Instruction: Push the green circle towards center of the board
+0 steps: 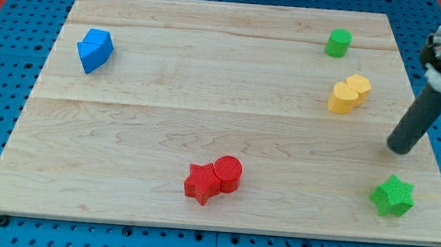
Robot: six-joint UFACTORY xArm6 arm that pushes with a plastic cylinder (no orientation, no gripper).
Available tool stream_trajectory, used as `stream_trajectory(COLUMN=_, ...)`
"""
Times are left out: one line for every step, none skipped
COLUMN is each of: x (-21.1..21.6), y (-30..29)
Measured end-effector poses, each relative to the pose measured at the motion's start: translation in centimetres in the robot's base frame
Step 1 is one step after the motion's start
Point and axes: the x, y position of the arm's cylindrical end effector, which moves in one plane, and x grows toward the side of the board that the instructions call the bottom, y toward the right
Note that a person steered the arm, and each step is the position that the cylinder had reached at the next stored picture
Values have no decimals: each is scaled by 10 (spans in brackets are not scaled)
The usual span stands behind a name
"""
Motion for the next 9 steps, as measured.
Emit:
stream_trajectory(x=-45, y=34)
stream_trajectory(x=-109, y=42)
stream_trajectory(x=-173, y=28)
stream_trajectory(x=-209, y=-9)
stream_trajectory(x=-207, y=-63)
stream_trajectory(x=-166, y=-107)
stream_trajectory(x=-155, y=-148)
stream_trajectory(x=-155, y=-143)
stream_trajectory(x=-160, y=-156)
